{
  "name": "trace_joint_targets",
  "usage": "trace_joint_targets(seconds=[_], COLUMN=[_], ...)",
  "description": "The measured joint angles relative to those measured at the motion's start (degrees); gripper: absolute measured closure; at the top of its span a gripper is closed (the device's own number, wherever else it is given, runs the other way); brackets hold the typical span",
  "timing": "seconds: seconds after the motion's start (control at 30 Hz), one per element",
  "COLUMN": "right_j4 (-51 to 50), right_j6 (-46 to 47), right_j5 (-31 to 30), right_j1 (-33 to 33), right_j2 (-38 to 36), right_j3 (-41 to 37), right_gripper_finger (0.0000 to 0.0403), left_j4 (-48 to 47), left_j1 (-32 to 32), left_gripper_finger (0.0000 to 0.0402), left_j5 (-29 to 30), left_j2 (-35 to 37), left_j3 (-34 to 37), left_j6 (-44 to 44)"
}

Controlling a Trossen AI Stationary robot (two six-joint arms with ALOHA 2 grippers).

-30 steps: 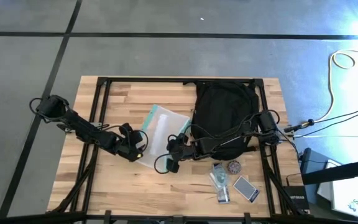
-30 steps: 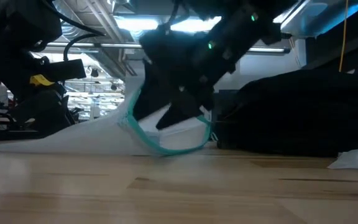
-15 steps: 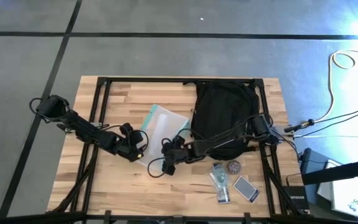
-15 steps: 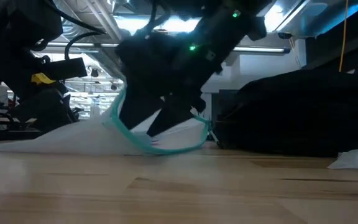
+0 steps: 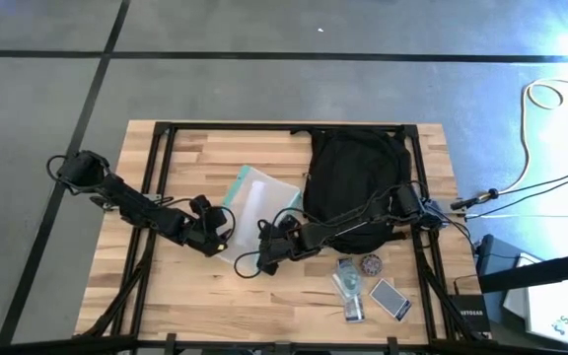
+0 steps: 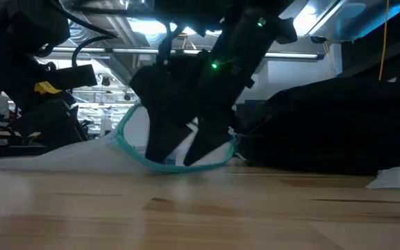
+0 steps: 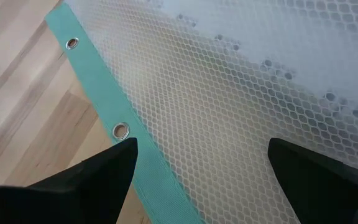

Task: Unpack backpack
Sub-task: Remove the white charger adapter from the transparent zipper bag

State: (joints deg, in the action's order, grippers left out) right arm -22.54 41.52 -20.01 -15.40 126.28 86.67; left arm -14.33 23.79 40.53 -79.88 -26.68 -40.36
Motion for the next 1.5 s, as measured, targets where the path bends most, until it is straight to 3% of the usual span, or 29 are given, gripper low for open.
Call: trace_joint_targets(seconds=[0.43,0.8,1.07,1.17,1.5], right_j4=[3.63,6.15,5.96,5.83,4.7], right_j6=[1.5,-2.84,-3.78,-4.3,-4.54], right_j5=[-1.49,-4.94,-4.77,-2.06,-1.42], right_j1=[0.04,0.42,0.85,0.85,0.83], right_j2=[0.0,0.16,0.37,0.37,0.37], right_j3=[0.0,-0.04,-0.07,-0.07,-0.07], right_gripper_finger=[0.0136,0.0141,0.0141,0.0144,0.0216], left_j4=[0.02,0.03,0.04,0.04,0.04], left_j1=[0.0,0.0,0.0,0.0,0.0], left_gripper_finger=[0.0053,0.0053,0.0053,0.0053,0.0053], left_j5=[-0.02,-0.03,-0.02,-0.3,-0.39], left_j2=[0.0,0.0,0.0,0.0,0.0], left_j3=[0.0,0.0,0.0,0.0,0.0], left_j6=[-0.13,-0.13,-0.13,-0.15,-0.15])
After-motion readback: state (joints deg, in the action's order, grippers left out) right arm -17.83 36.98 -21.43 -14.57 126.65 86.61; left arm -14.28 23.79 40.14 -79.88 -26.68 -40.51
